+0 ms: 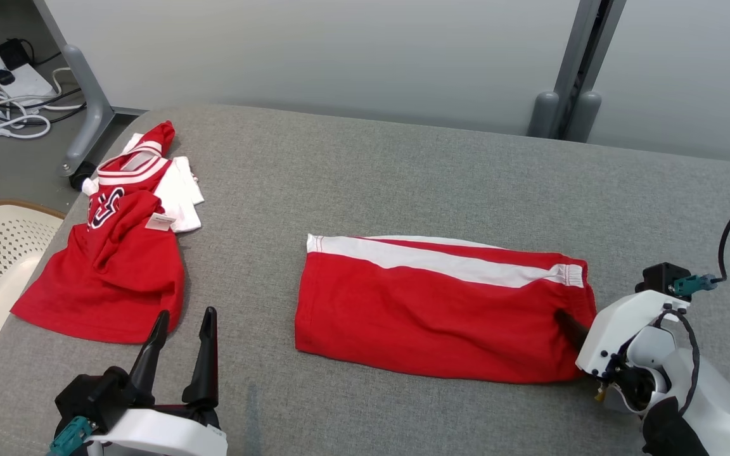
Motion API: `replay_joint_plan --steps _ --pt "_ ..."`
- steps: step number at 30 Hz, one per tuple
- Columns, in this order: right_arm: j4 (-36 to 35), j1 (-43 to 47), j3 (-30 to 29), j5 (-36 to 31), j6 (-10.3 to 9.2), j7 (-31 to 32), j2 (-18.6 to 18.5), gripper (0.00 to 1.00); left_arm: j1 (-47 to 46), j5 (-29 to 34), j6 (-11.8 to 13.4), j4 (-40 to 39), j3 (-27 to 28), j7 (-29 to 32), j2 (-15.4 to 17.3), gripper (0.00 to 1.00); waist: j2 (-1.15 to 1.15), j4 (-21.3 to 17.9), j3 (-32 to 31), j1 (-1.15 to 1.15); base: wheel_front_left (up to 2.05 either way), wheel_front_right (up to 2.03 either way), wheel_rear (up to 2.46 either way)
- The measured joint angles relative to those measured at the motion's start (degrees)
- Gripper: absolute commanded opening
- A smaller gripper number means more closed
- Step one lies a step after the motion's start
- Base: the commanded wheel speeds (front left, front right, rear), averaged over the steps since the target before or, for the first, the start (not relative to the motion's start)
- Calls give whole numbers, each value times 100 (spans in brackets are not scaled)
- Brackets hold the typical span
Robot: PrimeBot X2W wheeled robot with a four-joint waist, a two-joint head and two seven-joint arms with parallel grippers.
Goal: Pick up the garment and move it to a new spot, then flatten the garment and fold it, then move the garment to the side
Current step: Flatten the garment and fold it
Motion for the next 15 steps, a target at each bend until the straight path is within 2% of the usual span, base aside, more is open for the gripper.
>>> replay_joint_plan --steps 1,2,3,4,10,15 --pt "-21 12 12 44 0 -2 3 62 -1 2 0 8 1 0 -2 100 0 1 -7 0 0 0 0" --pt "-44 34 19 84 0 -29 8 37 -3 11 0 12 0 0 -4 100 0 0 -14 0 0 0 0" --pt "-67 64 26 101 0 -86 10 13 -7 19 -10 15 2 0 -5 100 0 -5 -20 0 0 0 0" --pt "-86 87 38 127 0 -136 9 0 -9 22 -15 19 8 0 -3 100 0 -13 -25 0 0 0 0" --pt "-256 103 99 326 1 -301 -25 0 -17 27 -16 18 0 0 8 100 0 -101 -75 0 0 0 0" --pt "-454 185 100 579 2 -233 -309 0 13 31 -14 -3 -20 0 32 100 0 -211 -152 0 0 0 0"
